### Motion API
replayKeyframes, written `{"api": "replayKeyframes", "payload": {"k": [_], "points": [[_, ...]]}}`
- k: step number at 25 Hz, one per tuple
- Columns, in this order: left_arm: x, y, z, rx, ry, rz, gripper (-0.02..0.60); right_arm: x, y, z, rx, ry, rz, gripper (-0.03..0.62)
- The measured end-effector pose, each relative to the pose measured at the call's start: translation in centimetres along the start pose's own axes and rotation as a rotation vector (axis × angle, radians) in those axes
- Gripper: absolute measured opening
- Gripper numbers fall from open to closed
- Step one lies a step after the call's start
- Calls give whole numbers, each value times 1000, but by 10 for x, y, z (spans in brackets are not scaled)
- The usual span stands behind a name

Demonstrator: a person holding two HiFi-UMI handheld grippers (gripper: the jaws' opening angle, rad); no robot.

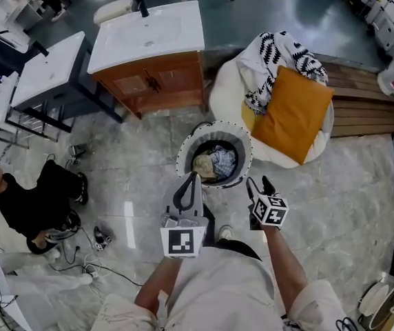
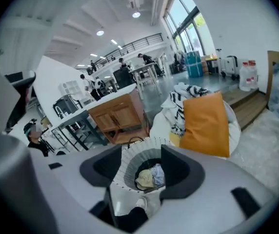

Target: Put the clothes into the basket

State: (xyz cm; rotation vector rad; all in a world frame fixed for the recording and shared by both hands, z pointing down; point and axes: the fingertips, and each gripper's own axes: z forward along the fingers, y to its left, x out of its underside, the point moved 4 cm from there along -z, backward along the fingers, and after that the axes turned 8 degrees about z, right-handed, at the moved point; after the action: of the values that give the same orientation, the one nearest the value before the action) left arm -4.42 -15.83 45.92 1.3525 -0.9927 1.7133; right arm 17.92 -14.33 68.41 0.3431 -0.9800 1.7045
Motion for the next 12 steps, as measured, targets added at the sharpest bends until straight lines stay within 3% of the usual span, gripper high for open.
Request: {"api": "replayKeyframes", "payload": {"k": [12], "points": [[-28, -27, -66, -64, -67, 33, 6, -67, 99, -139, -189, -334, -305, 238]]}}
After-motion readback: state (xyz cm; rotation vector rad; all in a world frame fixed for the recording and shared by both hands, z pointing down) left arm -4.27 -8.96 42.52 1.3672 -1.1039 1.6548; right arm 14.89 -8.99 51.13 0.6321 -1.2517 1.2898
